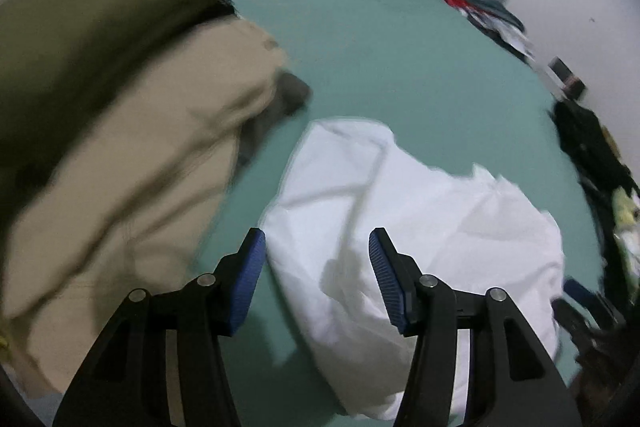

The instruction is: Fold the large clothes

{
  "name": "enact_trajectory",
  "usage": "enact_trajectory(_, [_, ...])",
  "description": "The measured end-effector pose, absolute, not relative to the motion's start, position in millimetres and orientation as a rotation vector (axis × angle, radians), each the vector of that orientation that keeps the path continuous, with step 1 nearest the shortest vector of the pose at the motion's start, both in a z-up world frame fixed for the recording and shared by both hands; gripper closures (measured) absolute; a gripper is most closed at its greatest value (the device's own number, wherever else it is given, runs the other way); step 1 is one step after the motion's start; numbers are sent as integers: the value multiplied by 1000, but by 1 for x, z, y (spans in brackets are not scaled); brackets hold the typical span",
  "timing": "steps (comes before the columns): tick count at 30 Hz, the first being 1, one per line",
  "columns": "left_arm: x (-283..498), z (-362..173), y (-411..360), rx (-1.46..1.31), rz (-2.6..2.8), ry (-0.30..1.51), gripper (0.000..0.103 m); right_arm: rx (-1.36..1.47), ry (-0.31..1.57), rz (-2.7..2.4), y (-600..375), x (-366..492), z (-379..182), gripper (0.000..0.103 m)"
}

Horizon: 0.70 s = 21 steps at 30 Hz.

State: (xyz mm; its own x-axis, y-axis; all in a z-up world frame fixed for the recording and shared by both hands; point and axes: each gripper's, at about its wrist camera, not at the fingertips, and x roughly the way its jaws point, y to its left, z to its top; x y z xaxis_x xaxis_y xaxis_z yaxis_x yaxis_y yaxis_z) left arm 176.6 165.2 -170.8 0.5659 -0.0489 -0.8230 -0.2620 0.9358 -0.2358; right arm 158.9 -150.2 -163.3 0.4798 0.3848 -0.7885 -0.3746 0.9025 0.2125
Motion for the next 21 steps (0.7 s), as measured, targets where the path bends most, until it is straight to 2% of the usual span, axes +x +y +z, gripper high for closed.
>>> enact_trajectory(5, [184,-210,159,-403,68,1091,40,65,990,490,-146,171,-172,16])
enact_trajectory(11, [185,-215,154,-419,67,1088,39,212,1058,580,-139,184,-205,18])
enact_trajectory(13, [185,-216,154,-411,66,1089,40,226,1056,650,-134,182,-204,53])
enact_trajectory(14, [185,-215,153,-405,63,1087,43,263,1075,665,-134,182,-206,56])
enact_trajectory(15, [181,-214,155,-407,45,1082,61,277,1082,671,-134,182,-206,62])
enact_trajectory(16, [182,-214,155,-413,18,1083,73,264,1076,682,-133,181,-204,69])
enact_trajectory(17, [184,-214,152,-420,-13,1086,89,266,1073,687,-134,180,-201,71])
enact_trajectory(21, [183,-200,137,-385,-46,1038,94,214,1060,664,-138,170,-182,79])
